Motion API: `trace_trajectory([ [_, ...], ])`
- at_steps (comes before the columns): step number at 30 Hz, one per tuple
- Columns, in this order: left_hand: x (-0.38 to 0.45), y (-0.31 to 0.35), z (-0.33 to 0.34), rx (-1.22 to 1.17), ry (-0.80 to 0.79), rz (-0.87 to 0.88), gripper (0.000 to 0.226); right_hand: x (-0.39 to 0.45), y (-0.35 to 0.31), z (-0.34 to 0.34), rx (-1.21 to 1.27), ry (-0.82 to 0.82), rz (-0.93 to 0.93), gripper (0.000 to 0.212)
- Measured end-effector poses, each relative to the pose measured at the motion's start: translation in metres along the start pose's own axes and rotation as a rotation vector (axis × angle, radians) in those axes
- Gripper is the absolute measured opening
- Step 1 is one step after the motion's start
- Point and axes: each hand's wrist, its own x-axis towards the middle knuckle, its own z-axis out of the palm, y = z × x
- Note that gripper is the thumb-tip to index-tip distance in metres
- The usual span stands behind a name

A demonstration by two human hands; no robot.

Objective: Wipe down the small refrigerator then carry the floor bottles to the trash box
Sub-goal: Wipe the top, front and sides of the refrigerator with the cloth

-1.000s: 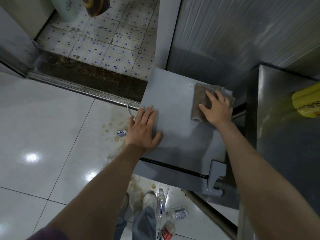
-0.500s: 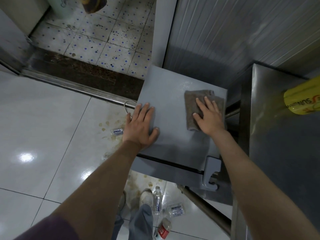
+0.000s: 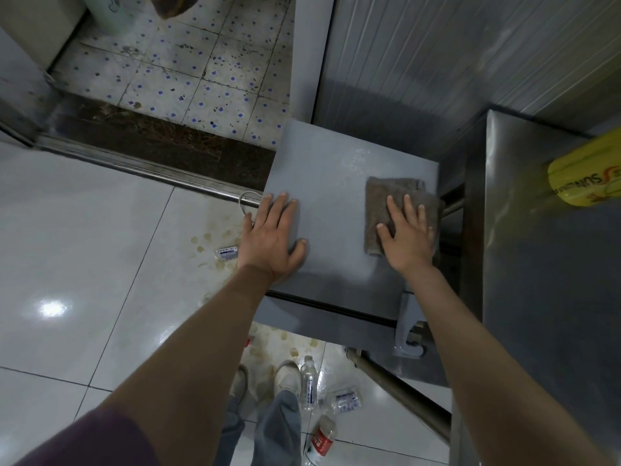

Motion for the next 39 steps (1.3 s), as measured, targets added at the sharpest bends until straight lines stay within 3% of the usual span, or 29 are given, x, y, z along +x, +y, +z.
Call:
trace_trajectory([
  [7,0.0,0.002,0.0,-0.023,0.037,0.02,0.076,0.009,0.007,-0.014,-0.076,-0.091,-0.105,0.061],
  [16,-0.001,0.001,-0.002,-0.004,0.02,0.007,0.078,0.048,0.003,-0.028,0.034,-0.066,0.013,0.063],
  [25,0.0,0.002,0.001,-0.014,0.018,0.023,0.079,-0.007,0.005,-0.006,0.036,-0.04,0.034,0.062],
  [31,0.0,-0.003,0.0,-0.033,0.009,0.032,0.081,-0.049,0.002,0.006,-0.027,-0.065,-0.076,0.059],
  [39,-0.029,0.0,0.006,-0.04,0.015,0.05,0.079,-0.056,0.0,-0.003,0.147,0.113,0.011,0.051],
])
